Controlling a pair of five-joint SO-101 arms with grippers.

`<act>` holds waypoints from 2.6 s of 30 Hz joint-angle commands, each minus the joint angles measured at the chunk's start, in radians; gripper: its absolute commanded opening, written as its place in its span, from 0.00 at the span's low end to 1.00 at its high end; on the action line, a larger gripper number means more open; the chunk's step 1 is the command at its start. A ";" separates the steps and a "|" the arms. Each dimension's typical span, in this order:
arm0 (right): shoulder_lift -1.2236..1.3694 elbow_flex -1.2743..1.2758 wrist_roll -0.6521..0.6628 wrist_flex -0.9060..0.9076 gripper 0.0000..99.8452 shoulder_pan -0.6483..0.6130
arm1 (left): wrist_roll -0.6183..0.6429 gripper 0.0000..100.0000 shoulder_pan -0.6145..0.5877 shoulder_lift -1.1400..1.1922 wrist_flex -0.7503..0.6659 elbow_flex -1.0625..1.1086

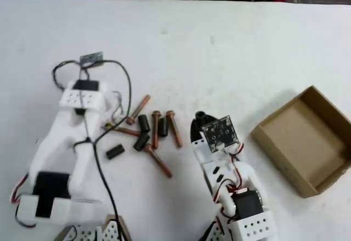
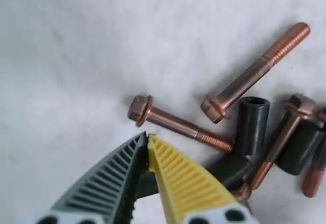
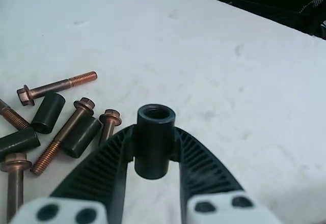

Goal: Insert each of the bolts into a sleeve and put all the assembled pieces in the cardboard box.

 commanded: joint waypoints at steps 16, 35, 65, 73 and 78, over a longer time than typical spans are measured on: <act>-0.015 -0.005 -0.003 -0.028 0.02 0.013 | 0.568 0.24 0.065 0.070 0.014 -0.072; -0.015 -0.005 0.000 -0.027 0.02 0.013 | 0.569 0.19 -0.028 0.070 -0.133 0.103; -0.015 -0.005 0.002 -0.027 0.02 0.015 | 0.568 0.19 -0.045 0.236 -0.146 0.048; -0.015 -0.005 0.002 -0.027 0.02 0.015 | 0.568 0.14 -0.041 0.318 -0.032 -0.072; -0.015 -0.005 0.002 -0.027 0.02 0.015 | 0.568 0.04 -0.030 0.320 0.031 -0.118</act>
